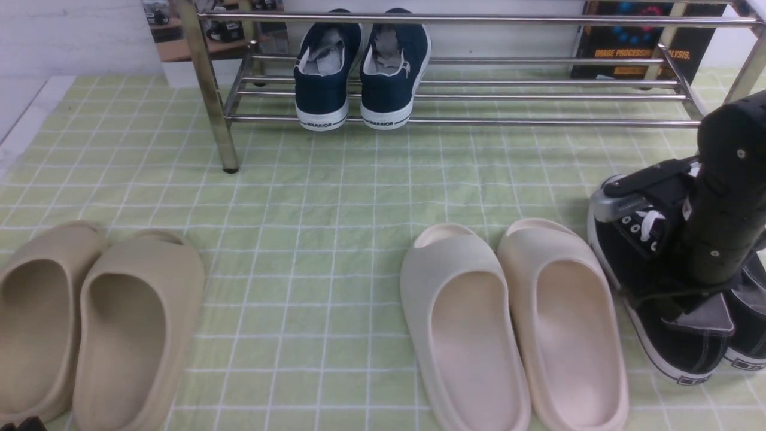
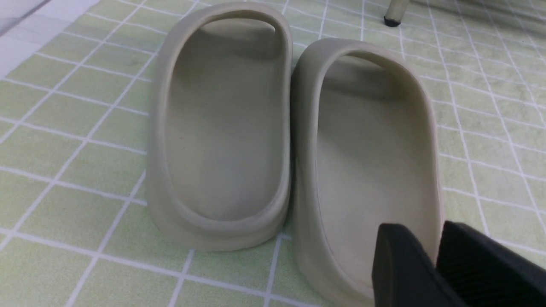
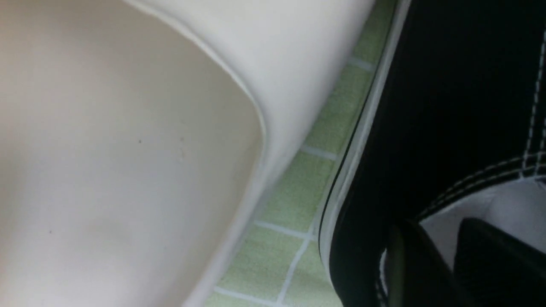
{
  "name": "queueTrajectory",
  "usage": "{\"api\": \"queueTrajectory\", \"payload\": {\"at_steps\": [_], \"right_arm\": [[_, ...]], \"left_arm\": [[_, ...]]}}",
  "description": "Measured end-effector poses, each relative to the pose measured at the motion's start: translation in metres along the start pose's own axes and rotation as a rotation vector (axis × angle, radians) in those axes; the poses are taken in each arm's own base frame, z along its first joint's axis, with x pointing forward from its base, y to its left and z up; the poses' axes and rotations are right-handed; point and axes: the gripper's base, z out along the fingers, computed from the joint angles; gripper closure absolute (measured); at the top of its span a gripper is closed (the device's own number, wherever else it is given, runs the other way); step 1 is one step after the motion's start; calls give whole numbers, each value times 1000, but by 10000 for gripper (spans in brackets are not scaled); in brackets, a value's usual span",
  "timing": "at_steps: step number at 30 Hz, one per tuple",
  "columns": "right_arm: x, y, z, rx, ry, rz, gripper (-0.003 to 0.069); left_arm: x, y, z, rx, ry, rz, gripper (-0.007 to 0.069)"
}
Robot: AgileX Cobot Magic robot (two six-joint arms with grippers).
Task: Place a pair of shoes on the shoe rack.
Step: Use the right arm to grab the shoe closest to it
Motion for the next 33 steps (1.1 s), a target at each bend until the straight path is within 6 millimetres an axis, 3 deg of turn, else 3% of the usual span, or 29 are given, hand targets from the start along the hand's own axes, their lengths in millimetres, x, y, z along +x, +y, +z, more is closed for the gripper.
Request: {"api": "queueTrajectory", "payload": {"at_steps": [8,11,17,20,23,25,26,27,31,33], "right_arm": [[21,3,-42,-49,-53,30,265],[29,5,-35,-62,-34,41,237],[39,8,-1,-61,-76,37,236],[39,9,11,-61,-90,37,276],[37,8,15,-56,-99,33,365],[35,8,18,-47,-110,25,496],[35,8,18,-47,-110,25,496],[35,7,17,-44,-112,23,592],[32,7,12,-38,-96,13,639],[26,6,-5,-37,-78,15,639]], "left_arm": [[0,0,0,0,0,0,459],[0,0,0,0,0,0,455],[0,0,0,0,0,0,447],[0,0,0,0,0,0,443],[0,0,0,0,0,0,441],[0,0,0,0,0,0,438],[0,0,0,0,0,0,438],[0,0,0,0,0,0,438],[0,0,0,0,0,0,433],[0,0,0,0,0,0,428]]}}
